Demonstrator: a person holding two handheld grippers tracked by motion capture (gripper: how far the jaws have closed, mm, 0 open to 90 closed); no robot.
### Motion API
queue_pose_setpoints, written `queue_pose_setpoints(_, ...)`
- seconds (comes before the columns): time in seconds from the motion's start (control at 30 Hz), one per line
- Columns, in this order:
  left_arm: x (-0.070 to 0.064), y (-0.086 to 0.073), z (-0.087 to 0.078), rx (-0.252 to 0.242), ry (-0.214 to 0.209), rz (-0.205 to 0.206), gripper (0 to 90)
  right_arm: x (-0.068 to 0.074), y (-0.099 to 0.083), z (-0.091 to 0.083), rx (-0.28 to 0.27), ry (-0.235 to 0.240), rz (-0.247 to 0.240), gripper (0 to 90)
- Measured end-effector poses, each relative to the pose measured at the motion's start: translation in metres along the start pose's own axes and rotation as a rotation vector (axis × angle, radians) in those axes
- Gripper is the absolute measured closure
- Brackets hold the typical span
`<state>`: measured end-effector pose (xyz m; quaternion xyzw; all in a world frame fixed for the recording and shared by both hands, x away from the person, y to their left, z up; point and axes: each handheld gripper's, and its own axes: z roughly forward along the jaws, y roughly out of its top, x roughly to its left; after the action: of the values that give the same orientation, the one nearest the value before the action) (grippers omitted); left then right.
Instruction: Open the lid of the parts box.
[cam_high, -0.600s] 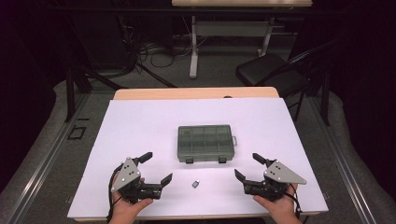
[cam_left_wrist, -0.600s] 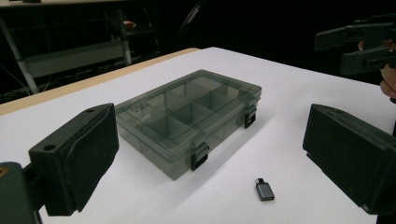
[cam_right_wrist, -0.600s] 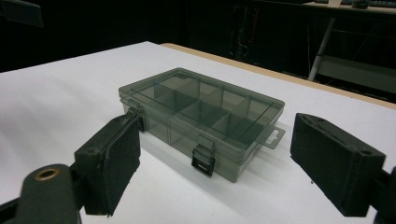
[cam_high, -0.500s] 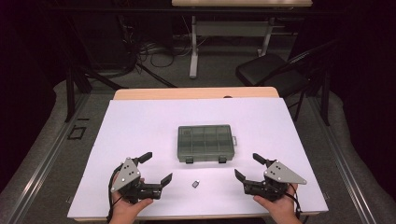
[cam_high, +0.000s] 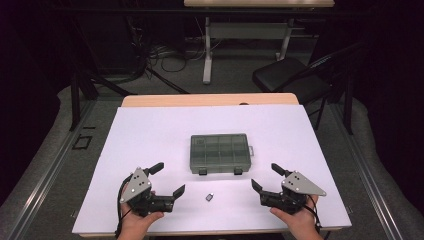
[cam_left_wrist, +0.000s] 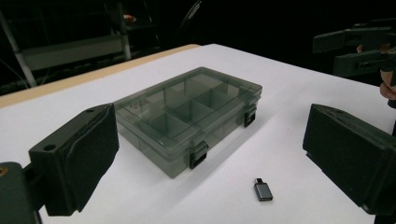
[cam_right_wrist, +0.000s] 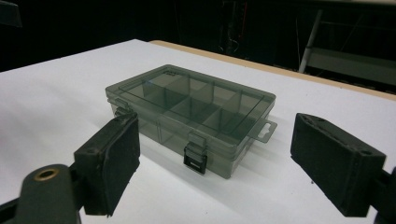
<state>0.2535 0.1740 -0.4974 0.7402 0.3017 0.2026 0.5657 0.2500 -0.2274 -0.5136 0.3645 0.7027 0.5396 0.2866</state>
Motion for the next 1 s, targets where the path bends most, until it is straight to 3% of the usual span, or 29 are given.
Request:
queue_pose_setpoints(0.23,0.004,0.002,0.011,0.046,-0.019,-0.048,3.6,0.000,0.006,0.005,0.024,-0.015,-0.009,16.7)
queue_pose_setpoints(0.4,0.007,0.006,0.021,0.093,-0.041,-0.072,3.7,0.000,0.012,0.013,0.124,-0.004,-0.023,24.8)
queue_pose_setpoints(0.47,0.008,0.010,0.023,0.142,-0.059,-0.094,4.1,-0.001,0.013,0.013,0.142,-0.004,-0.024,25.9)
queue_pose_setpoints(0.63,0.010,0.020,0.030,0.120,-0.103,-0.117,4.0,-0.006,0.024,0.017,0.157,-0.026,-0.002,22.8)
queue_pose_setpoints(0.83,0.012,0.033,0.041,0.111,-0.127,-0.110,3.9,-0.007,0.030,0.024,0.163,-0.008,0.006,19.6)
queue_pose_setpoints(0.87,0.012,0.035,0.043,0.119,-0.149,-0.093,3.9,-0.007,0.031,0.024,0.168,-0.007,0.005,18.7)
queue_pose_setpoints(1.0,0.006,0.045,0.055,0.147,-0.136,-0.040,3.8,-0.007,0.035,0.030,0.168,-0.002,-0.003,17.7)
